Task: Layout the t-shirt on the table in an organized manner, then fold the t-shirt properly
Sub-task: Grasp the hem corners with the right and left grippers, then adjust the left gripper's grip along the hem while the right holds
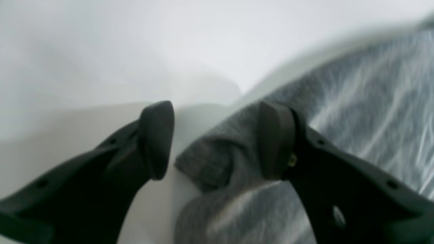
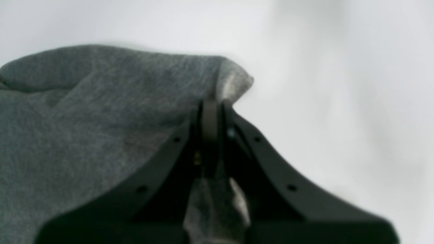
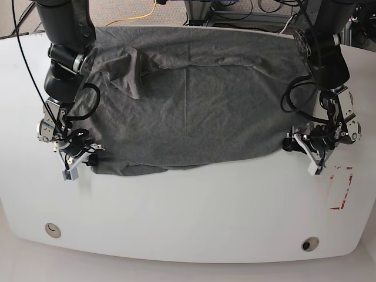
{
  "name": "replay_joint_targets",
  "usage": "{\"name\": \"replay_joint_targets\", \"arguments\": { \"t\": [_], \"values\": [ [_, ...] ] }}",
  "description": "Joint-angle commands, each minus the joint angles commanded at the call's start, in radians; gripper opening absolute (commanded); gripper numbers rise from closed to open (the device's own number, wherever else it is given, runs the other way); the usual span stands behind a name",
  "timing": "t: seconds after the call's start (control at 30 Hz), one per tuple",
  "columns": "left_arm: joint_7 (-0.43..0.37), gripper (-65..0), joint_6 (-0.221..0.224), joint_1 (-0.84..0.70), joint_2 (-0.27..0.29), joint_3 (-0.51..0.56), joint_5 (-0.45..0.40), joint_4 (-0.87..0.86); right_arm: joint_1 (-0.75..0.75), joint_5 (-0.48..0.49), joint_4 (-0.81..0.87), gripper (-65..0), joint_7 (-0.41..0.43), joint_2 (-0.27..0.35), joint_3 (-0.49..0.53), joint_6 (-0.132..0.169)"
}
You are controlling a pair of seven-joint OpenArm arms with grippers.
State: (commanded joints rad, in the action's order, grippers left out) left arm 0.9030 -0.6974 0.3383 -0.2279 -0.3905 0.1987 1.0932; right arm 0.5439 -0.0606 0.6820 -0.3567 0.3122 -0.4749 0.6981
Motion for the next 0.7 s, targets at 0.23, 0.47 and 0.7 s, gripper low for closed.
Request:
{"name": "replay_joint_targets", "arguments": {
  "t": [0.23, 0.47, 0.7],
  "values": [
    [0.017, -28.1, 0.0, -0.046, 0.0, 0.0, -0.002, 0.061, 0.0, 0.0, 0.0, -65.0, -0.002, 0.0, 0.0, 0.0],
    [0.017, -28.5, -0.001, -0.061, -0.005, 0.0, -0.003, 0.055, -0.003, 0.0, 0.0, -65.0, -0.002, 0.002, 0.0, 0.0],
    [0.017, -44.3, 0.0, -0.077, -0.003, 0.002, -0.003, 0.057, -0.021, 0.0, 0.002, -65.0, 0.0, 0.0, 0.0, 0.0]
  ]
}}
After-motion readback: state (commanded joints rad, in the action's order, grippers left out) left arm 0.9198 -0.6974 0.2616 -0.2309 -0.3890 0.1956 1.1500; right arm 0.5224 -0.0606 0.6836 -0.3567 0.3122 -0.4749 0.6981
